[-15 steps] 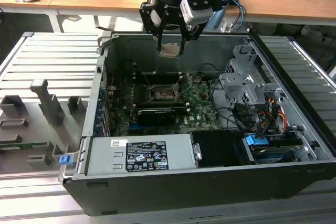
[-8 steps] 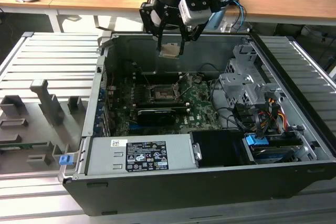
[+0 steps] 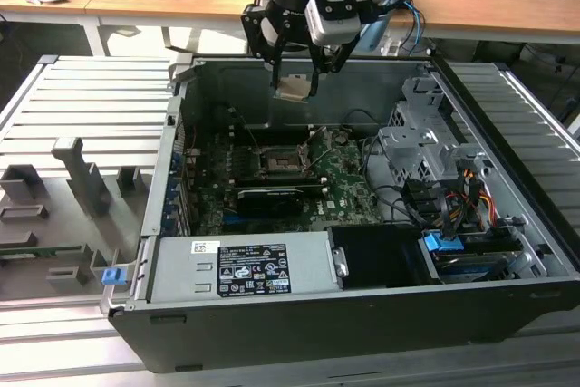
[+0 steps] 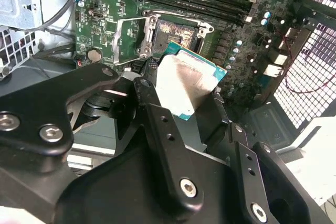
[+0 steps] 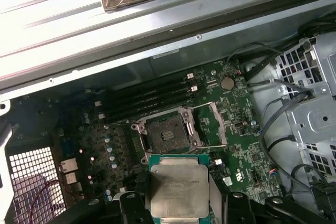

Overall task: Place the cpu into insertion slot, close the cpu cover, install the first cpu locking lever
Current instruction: 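Place the cpu into insertion slot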

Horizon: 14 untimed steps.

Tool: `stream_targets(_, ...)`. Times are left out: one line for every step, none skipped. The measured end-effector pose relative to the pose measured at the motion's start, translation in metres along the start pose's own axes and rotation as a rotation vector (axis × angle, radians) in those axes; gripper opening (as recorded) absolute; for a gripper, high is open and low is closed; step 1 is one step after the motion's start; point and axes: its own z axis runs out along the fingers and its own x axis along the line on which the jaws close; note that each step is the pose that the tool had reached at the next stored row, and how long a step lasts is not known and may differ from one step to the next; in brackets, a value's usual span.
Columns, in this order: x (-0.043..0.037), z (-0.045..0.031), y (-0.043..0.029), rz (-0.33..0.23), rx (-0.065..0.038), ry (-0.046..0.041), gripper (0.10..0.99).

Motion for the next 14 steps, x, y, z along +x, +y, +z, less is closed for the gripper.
stream_targets(0.0000,0.0003,0.0000,0.001,0.000,-0.0001,0.537)
stream_targets(0.0000,0.0005,0.0000,0.001,0.000,-0.0001,0.537)
stream_targets(0.0000,0.0008,-0.0001,0.002,0.000,-0.0002,0.537)
stream_targets(0.0000,0.0010,-0.0001,0.002,0.000,-0.0002,0.537)
stream_targets(0.0000,0.0015,-0.0001,0.002,0.000,-0.0001,0.537)
stream_targets(0.0000,0.0021,-0.0002,0.002,0.000,-0.0001,0.537)
stream_targets(0.0000,0.0028,-0.0002,0.002,0.000,-0.0002,0.537)
stream_targets(0.0000,0.0035,-0.0003,0.002,0.000,-0.0001,0.537)
stream_targets(0.0000,0.0047,-0.0004,0.002,0.000,-0.0002,0.537)
stream_targets(0.0000,0.0056,-0.0005,0.002,0.000,-0.0001,0.537)
stream_targets(-0.0001,0.0064,-0.0006,0.002,0.000,-0.0002,0.537)
stream_targets(-0.0001,0.0071,-0.0006,0.002,0.000,-0.0001,0.537)
stream_targets(-0.0001,0.0075,-0.0007,0.002,0.000,-0.0001,0.537)
stream_targets(-0.0001,0.0081,-0.0007,0.002,0.000,-0.0001,0.537)
